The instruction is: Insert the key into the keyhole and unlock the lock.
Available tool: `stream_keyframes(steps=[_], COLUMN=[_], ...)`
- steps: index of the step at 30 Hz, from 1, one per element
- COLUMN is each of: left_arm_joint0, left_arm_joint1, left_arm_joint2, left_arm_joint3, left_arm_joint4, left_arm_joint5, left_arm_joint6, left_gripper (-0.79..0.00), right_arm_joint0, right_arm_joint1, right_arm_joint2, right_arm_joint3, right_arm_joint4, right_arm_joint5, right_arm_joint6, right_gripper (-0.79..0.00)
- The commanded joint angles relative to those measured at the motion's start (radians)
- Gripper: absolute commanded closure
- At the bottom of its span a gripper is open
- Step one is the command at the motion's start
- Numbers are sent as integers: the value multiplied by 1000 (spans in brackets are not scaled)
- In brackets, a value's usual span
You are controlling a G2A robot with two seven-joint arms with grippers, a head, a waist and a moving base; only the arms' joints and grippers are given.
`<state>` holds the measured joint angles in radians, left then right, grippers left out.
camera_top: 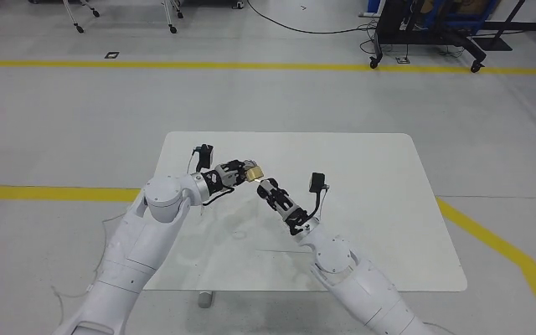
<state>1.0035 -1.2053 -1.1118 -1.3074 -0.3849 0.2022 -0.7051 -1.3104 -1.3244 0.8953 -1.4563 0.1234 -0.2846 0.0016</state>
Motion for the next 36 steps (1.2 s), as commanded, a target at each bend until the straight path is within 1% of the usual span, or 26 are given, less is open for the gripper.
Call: stream_keyframes(steps=[1, 9, 12, 17, 19, 23, 33, 36], left_arm_joint0=[2, 7, 1, -19, -26, -33, -38, -38], left_arm_joint1=[-1, -2, -1, -2, -4, -6, -8, -8], left_arm_joint2=[-6, -14, -9, 13, 24, 31, 28, 28], left_arm_joint3=[4, 4, 8, 23, 25, 34, 46, 44], left_arm_joint4=[-16, -27, -14, 7, 21, 20, 16, 20], left_arm_joint5=[-5, -13, 9, 40, 45, 49, 42, 39], left_arm_joint6=[7, 16, -2, -39, -41, -44, -38, -36], left_gripper=[0, 0, 0, 0, 0, 0, 0, 0], right_arm_joint0=[-3, -20, -25, -41, -45, -49, -48, -58], right_arm_joint1=[-2, -9, -8, -8, -10, -14, -25, -27], right_arm_joint2=[2, 18, 20, 16, 11, 11, -14, -12], right_arm_joint3=[1, -10, -25, -62, -72, -75, -71, -85], right_arm_joint4=[-5, -38, -161, -348, -376, -392, -461, -451], right_arm_joint5=[-3, -17, 4, 106, 130, 146, 214, 215], right_arm_joint6=[-11, -52, -103, -171, -176, -177, -125, -110], right_gripper=[0, 0, 0, 0, 0, 0, 0, 0])
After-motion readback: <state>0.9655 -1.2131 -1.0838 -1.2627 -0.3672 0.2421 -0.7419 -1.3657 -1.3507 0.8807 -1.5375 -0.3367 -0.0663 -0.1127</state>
